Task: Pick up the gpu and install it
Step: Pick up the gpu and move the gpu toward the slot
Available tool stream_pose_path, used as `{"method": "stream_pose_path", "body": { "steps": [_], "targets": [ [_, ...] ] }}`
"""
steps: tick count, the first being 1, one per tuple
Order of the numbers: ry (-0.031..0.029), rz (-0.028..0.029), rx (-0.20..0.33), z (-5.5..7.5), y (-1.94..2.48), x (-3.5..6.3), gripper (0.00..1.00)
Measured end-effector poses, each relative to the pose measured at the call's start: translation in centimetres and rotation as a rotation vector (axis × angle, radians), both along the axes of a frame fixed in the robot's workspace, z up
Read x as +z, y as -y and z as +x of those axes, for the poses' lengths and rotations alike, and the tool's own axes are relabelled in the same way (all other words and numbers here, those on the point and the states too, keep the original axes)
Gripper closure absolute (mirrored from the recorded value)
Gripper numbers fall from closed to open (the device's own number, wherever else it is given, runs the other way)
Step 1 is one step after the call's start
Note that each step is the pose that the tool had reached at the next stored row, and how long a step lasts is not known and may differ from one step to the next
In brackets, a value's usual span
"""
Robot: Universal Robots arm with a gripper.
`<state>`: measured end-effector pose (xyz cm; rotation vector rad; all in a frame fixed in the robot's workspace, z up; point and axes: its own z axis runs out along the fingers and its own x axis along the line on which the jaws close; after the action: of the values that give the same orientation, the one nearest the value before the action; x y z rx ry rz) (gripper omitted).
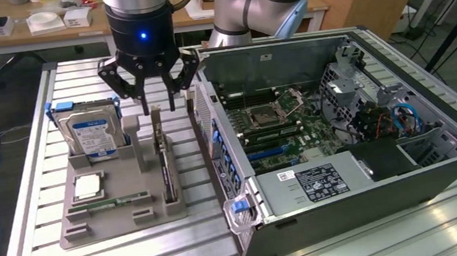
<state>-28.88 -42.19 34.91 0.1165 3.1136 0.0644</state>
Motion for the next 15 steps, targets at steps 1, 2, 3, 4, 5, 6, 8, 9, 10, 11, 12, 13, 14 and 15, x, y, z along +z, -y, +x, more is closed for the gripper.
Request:
{"method": "stream_pose_path", "body": {
  "steps": [1,2,3,4,5,6,8,9,10,11,12,13,14,15],
  "targets": [
    [0.0000,-0.0001,0.000,0.00,0.07,-0.04,0.53],
    [0.0000,-0.0001,0.000,0.00,0.14,-0.08,0.53],
    [-0.0001,-0.0002,0.000,0.00,0.21,-0.12,0.53],
    [0.0000,-0.0002,0.000,0.00,0.28,-0.17,0.53],
    [0.0000,-0.0002,0.000,0.00,0.34,-0.22,0.53],
    [0.0001,-0.0001,0.000,0.00,0.39,-0.27,0.53],
    [0.0001,-0.0001,0.000,0.00,0.49,-0.39,0.53],
    [0.0000,-0.0003,0.000,-0.01,0.54,-0.44,0.53],
    [-0.0001,-0.0004,0.000,-0.01,0.58,-0.49,0.53],
    [-0.0002,-0.0004,0.000,-0.01,0.62,-0.55,0.53],
    [0.0000,-0.0002,0.000,-0.01,0.64,-0.62,0.53],
    [0.0000,-0.0002,0.000,-0.02,0.65,-0.68,0.53],
    [0.0000,-0.0003,0.000,-0.02,0.67,-0.75,0.53],
    [-0.0001,-0.0003,0.000,-0.02,0.69,-0.80,0.53]
  ]
}}
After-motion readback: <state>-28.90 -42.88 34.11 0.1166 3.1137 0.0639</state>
